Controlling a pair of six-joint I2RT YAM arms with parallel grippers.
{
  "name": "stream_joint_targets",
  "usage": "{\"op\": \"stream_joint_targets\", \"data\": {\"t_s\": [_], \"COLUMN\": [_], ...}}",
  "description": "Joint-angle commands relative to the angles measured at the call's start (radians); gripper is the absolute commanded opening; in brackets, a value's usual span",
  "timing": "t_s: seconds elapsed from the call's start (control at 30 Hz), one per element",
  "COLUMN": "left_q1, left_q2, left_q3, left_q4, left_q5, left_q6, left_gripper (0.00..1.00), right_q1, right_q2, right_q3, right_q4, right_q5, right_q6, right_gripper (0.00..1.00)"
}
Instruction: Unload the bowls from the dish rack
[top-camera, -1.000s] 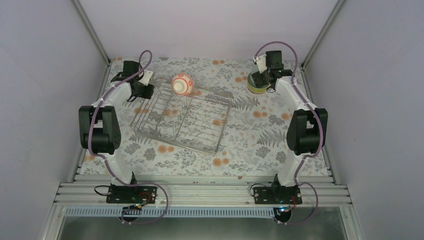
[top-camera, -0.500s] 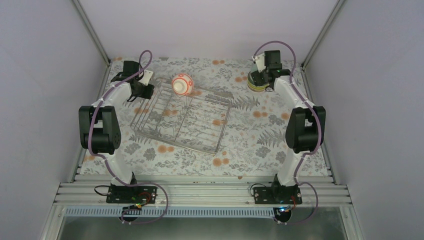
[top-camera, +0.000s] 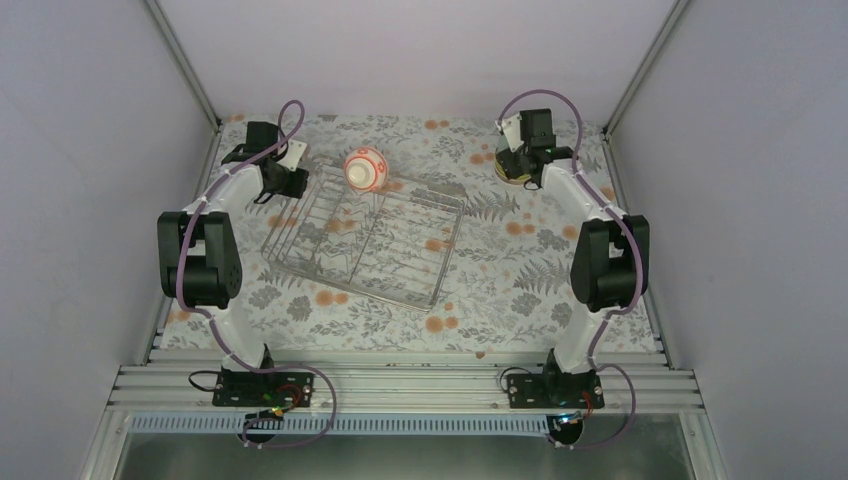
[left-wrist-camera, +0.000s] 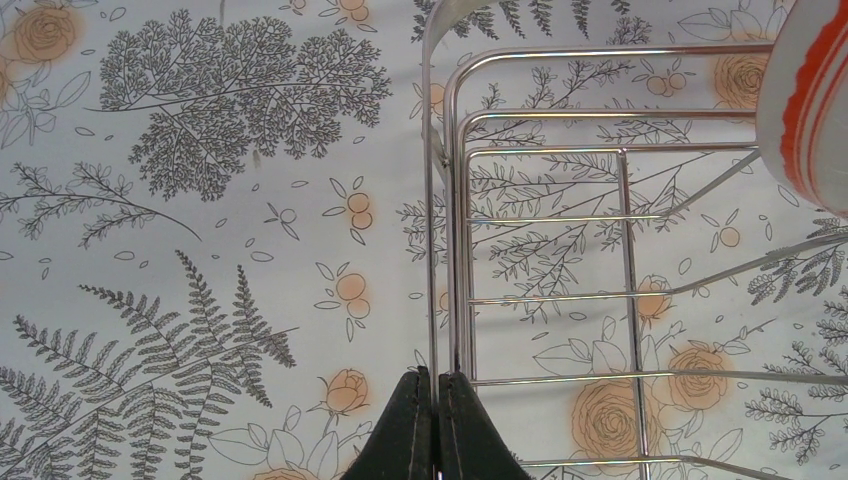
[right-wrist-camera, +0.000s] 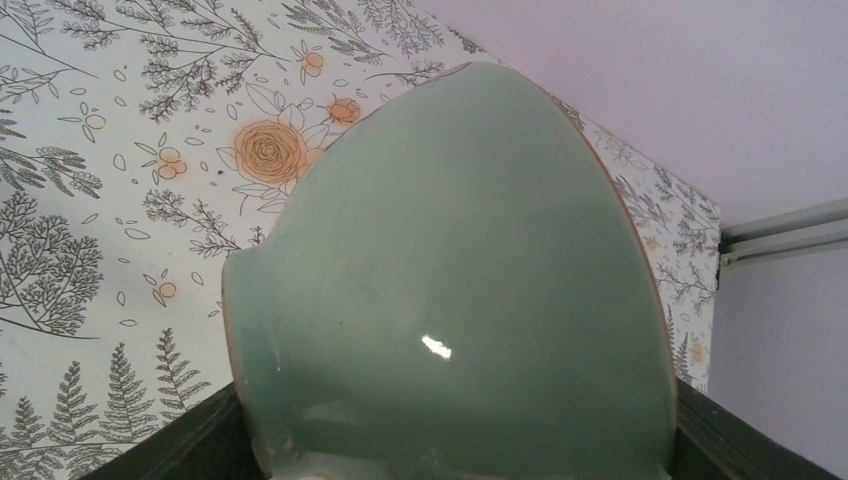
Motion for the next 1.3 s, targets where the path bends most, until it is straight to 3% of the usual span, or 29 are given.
{"op": "stream_joint_targets", "data": {"t_s": [0.0,0.4,1.27], "left_q1": [-0.004,-0.003,-0.003], "left_q2": [-0.021,-0.031,-0.024], "left_q3": [0.007,0.010,0.023], "left_q4": [-0.025,-0.032,-0.042], "left_q5": [0.073,0.081,0.073], "left_q6": [0.015,0.016,0.014], "left_gripper": [0.02,0.02,0.02], "right_q1": [0.018,0.059,0.055], "right_q2": [-0.038,-0.097,-0.129], "right_q3": [-0.057,-0.108,0.004], "right_q4": [-0.033,0.043,0.011], "right_q5": [0.054,0.157,0.106], "right_q6": [-0.020,-0.056,-0.042], "right_gripper": [0.38,0.33,0.32]}}
